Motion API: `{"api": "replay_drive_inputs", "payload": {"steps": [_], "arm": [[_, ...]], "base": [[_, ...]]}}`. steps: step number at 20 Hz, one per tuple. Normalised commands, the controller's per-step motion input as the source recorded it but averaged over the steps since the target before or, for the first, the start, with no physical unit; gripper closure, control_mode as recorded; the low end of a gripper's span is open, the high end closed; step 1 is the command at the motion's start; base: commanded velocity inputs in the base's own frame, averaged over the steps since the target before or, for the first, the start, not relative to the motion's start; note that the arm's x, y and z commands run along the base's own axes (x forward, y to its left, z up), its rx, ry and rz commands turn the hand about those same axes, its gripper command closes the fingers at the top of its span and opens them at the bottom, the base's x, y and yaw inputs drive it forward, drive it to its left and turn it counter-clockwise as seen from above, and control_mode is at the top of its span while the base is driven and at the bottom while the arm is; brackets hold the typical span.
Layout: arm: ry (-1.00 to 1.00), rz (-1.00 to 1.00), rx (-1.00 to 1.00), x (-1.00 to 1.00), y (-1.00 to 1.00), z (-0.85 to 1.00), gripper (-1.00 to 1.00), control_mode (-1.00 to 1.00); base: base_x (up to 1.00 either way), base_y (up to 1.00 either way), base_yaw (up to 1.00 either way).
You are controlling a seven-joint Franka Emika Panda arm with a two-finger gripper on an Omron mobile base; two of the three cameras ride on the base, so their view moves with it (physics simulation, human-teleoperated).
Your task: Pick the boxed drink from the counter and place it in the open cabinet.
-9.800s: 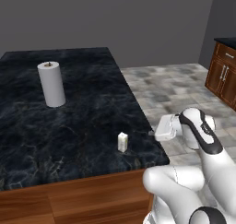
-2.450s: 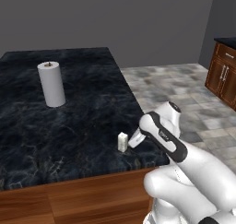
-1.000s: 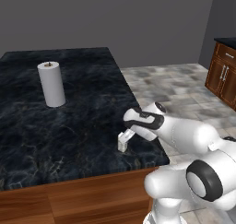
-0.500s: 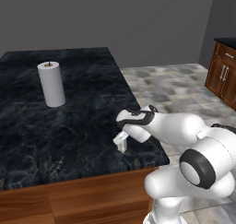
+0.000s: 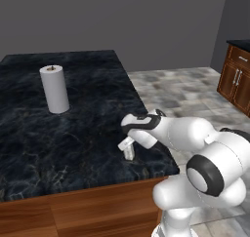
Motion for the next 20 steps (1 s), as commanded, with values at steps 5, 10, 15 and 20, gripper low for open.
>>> {"api": "replay_drive_inputs", "payload": {"steps": [5, 10, 15, 20], "arm": [[0.0, 0.0, 0.0, 0.0, 0.0, 0.0, 1.0, -1.0], [-0.07, 0.0, 0.02, 0.0, 0.0, 0.41, 1.0, -1.0], [-0.14, 0.0, 0.02, -0.02, 0.0, 0.78, 1.0, -1.0], [-0.12, 0.0, 0.04, -0.21, -0.01, 0.87, 1.0, -1.0]], "base": [[0.0, 0.0, 0.0], [0.0, 0.0, 0.0], [0.0, 0.0, 0.0], [0.0, 0.0, 0.0]]}}
